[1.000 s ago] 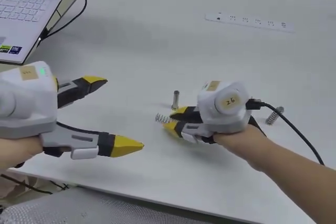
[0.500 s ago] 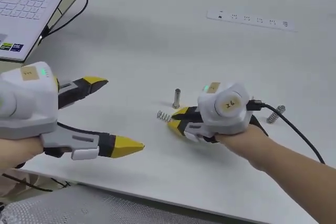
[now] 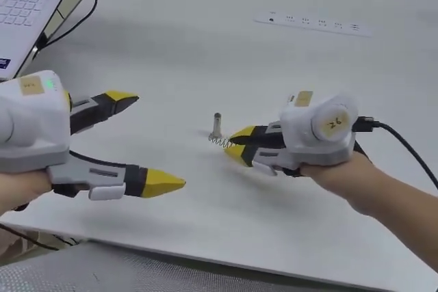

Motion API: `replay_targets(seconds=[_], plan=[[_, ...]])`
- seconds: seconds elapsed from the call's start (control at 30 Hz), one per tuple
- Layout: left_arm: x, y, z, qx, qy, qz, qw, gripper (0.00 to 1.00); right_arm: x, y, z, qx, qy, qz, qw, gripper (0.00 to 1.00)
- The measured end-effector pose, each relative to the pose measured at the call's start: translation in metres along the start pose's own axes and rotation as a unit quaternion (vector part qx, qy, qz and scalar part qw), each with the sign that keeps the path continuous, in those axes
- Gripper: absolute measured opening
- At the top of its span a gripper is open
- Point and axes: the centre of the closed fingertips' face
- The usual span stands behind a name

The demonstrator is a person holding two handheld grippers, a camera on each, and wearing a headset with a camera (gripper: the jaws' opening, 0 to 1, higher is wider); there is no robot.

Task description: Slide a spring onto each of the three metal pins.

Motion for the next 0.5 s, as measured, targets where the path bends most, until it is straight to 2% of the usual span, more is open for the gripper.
replay_targets(seconds=[0.27, 0.5], plan=[[-0.013, 0.015, -0.009, -0.017, -0.020, -0.007, 0.9996, 0.95, 0.034, 0.012, -0.002, 0.013, -0.008, -0.025, 0.9996, 0.08], [-0.025, 0.027, -0.017, -0.032, -0.039, -0.014, 0.9986, 0.95, 0.057, 0.000, -0.009, 0.014, -0.018, -0.021, 0.9995, 0.08]])
Point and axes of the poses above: the centre of the closed fingertips' face, and the gripper's own axes: x roughly backward along the fingers, z roughly to its left, y roughly out of its top, and after that the axes turned 9 degrees about z, right-handed
